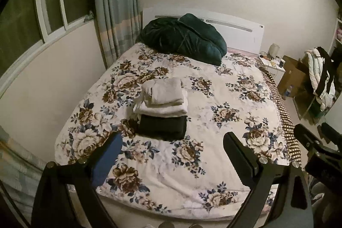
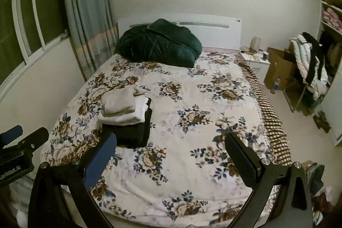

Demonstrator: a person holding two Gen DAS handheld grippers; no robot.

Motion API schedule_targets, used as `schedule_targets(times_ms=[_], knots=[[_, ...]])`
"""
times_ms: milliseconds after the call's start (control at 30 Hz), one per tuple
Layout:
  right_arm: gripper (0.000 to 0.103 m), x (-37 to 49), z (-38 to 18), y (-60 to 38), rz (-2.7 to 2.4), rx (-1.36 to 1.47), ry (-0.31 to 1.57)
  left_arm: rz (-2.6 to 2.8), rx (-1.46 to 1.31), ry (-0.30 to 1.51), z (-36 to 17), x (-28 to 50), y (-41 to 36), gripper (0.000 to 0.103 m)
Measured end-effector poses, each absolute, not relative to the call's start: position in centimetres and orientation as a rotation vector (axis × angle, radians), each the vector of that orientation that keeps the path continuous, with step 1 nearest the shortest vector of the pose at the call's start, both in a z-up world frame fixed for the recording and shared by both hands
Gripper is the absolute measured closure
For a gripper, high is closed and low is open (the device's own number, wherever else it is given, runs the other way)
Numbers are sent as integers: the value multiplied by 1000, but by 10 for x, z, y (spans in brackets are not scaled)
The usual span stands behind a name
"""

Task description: Fold small clothes

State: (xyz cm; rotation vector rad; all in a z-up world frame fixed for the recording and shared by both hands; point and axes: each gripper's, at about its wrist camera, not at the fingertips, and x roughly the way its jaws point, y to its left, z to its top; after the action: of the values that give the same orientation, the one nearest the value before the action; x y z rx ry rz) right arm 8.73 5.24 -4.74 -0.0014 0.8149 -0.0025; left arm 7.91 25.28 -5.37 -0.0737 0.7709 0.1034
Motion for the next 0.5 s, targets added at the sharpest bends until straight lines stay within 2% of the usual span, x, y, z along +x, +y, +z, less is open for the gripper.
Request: schedule_targets(times_ms=[267, 500], knots=[[0, 34, -15, 62, -45, 20, 788, 65, -51, 744, -38, 42, 255, 7], [0, 15, -8, 71, -48, 41, 799, 40, -43, 717, -31, 23, 256, 5]])
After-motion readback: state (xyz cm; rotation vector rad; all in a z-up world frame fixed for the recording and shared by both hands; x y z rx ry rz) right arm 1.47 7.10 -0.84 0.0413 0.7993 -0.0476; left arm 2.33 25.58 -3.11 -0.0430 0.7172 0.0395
